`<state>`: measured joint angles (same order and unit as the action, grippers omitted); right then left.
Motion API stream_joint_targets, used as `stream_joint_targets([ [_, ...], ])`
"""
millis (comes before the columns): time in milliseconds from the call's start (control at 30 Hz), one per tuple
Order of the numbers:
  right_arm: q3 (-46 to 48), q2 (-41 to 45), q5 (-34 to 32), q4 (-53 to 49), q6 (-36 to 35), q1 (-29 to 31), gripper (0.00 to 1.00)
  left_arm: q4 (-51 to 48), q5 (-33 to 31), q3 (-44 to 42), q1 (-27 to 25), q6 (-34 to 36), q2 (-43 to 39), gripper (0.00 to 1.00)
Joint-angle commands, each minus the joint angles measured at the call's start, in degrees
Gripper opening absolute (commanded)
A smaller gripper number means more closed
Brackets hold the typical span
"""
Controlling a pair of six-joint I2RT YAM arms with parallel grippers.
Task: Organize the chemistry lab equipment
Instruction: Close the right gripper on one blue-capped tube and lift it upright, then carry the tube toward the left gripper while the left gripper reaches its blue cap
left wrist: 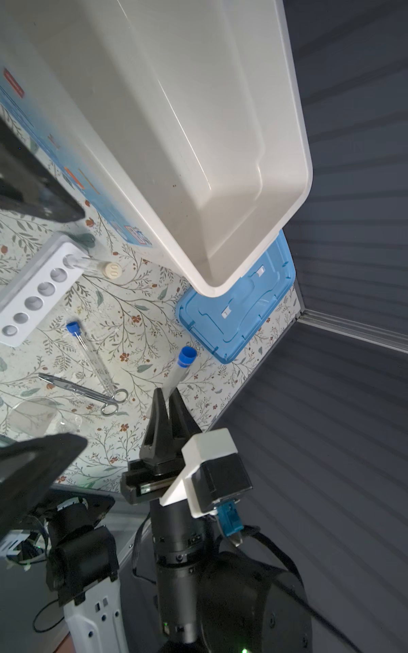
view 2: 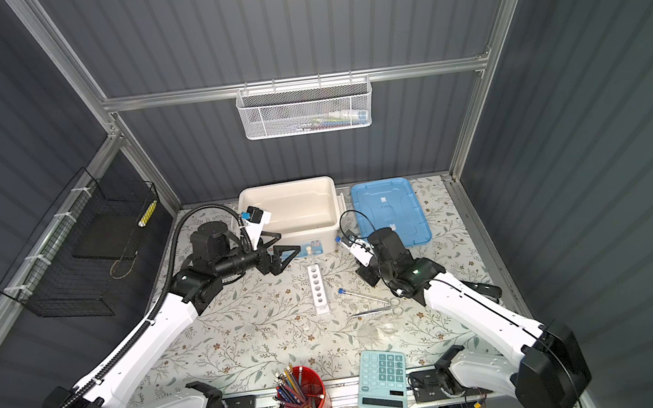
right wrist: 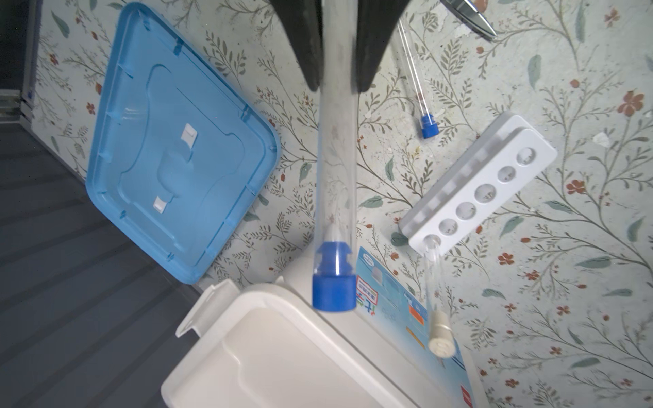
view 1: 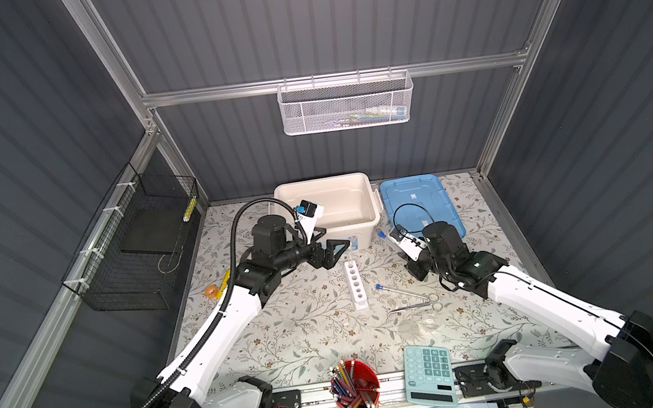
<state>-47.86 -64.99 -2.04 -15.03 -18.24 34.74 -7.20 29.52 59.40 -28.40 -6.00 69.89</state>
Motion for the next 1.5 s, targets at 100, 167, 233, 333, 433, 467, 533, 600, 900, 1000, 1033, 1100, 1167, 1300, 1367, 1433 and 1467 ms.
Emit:
stream_joint_targets([
  [100, -2.12, 2.48, -0.32, -0.63, 1.14, 3.97, 0.16, 6.02, 4.59, 1.65, -1.63, -4.0, 1.97, 0.88],
  [167, -2.55, 2.91, -0.01, -0.37, 1.19, 4.65, 0.16, 6.23, 5.1, 2.08, -2.09, -4.2, 2.85, 0.85],
  [233, -2.83, 3.28, 0.49, 0.37, 1.42, 5.15, 0.16, 6.39, 5.54, 2.38, -2.43, -4.37, 3.54, 0.83],
  [333, -2.69, 3.4, 1.52, 1.52, 1.72, 5.59, 0.16, 7.17, 6.14, 2.44, -2.7, -4.98, 4.19, 0.78],
  [433, -2.94, 3.03, 1.3, 1.28, 1.66, 6.01, 0.16, 7.33, 6.33, 2.46, -2.8, -5.16, 4.8, 0.74],
  [467, -3.03, 3.03, 1.51, 1.39, 1.8, 6.25, 0.16, 7.65, 6.42, 2.33, -2.8, -5.31, 4.82, 0.73],
  [533, -3.33, 3.03, 2.08, 1.88, 2.02, 6.88, 0.16, 8.47, 7.07, 2.43, -2.86, -5.67, 5.29, 0.72],
  [600, -3.64, 2.79, 2.51, 2.65, 2.13, 7.43, 0.16, 8.98, 7.97, 2.71, -2.89, -5.91, 5.84, 0.71],
  [900, -6.1, -1.54, 3.66, 3.69, 1.37, 8.94, 0.16, 9.14, 8.67, 2.56, -2.98, -5.56, 6.05, 0.64],
  [1000, -6.5, -2.21, 4.24, 4.5, 1.28, 9.03, 0.16, 9.02, 8.91, 2.6, -2.98, -5.52, 6.0, 0.62],
  [1033, -6.59, -2.41, 4.28, 4.76, 1.19, 9.03, 0.16, 8.99, 8.96, 2.6, -3.0, -5.47, 6.04, 0.61],
  [1100, -6.8, -2.81, 4.0, 5.24, 0.95, 9.06, 0.16, 8.97, 9.24, 2.8, -2.99, -5.43, 6.13, 0.59],
  [1167, -7.14, -3.11, 3.97, 5.36, 0.75, 9.07, 0.16, 8.64, 9.5, 3.02, -3.02, -5.25, 6.38, 0.57],
  [1300, -7.17, -2.95, 4.07, 5.71, 0.66, 9.14, 0.16, 8.27, 9.42, 3.14, -3.05, -4.82, 6.39, 0.54],
  [1367, -7.16, -2.77, 4.11, 5.73, 0.75, 9.12, 0.16, 8.23, 9.42, 3.04, -3.02, -4.81, 6.48, 0.54],
  [1433, -6.94, -2.52, 3.95, 6.12, 0.75, 9.12, 0.16, 8.17, 9.59, 2.96, -2.97, -4.81, 6.66, 0.54],
  [1467, -6.9, -2.5, 4.03, 6.15, 0.84, 9.12, 0.16, 8.38, 9.68, 2.92, -3.05, -4.96, 6.67, 0.53],
])
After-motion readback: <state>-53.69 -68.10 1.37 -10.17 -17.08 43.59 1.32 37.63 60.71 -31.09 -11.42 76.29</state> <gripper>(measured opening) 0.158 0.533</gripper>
